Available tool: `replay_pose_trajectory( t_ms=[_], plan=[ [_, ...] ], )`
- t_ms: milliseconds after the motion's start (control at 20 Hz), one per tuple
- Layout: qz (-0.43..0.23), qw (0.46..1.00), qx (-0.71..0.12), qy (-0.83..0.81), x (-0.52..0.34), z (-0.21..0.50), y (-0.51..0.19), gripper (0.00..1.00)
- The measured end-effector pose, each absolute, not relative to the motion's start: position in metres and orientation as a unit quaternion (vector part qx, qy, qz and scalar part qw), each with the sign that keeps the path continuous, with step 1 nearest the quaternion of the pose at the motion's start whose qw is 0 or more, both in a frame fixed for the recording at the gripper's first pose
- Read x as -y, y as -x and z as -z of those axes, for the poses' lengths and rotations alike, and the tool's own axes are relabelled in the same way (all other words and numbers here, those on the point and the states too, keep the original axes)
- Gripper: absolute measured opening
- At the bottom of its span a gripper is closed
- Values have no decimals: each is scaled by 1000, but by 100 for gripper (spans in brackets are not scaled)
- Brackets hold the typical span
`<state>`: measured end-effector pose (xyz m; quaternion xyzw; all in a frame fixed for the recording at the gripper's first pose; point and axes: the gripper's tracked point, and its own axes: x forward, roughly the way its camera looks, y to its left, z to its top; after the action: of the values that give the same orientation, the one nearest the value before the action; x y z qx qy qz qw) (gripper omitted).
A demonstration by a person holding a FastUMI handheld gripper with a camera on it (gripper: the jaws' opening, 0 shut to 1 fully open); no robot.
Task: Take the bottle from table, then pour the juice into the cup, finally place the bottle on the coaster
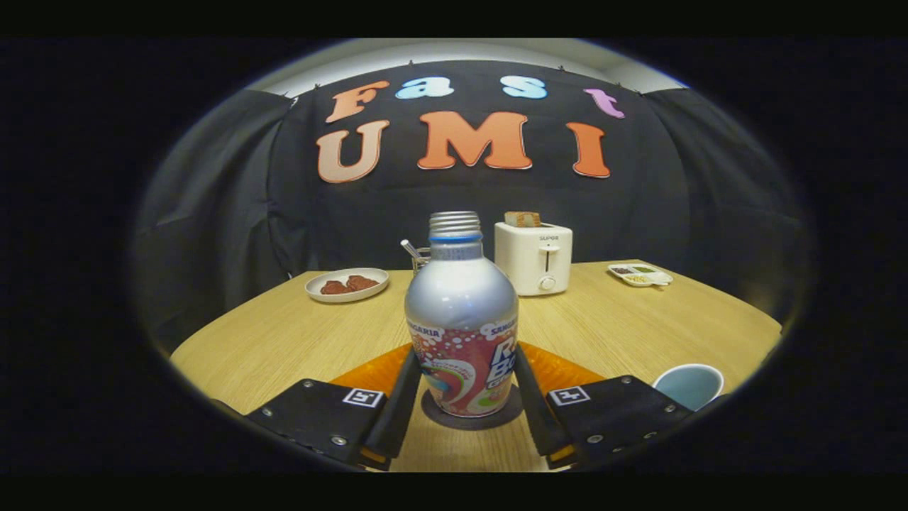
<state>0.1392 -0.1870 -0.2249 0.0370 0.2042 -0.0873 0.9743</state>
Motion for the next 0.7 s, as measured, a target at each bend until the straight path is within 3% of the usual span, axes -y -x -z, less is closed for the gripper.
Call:
replay_pose_trajectory(
  t_ms=[250, 500, 600, 700],
  plan=[
    [90, 975, -197, -53, 192, 233, -135, 69],
    [98, 973, -202, -43, 191, 242, -131, 83],
    [92, 976, -194, -35, 185, 235, -127, 96],
    [91, 978, -185, -27, 186, 228, -123, 98]
  ],
)
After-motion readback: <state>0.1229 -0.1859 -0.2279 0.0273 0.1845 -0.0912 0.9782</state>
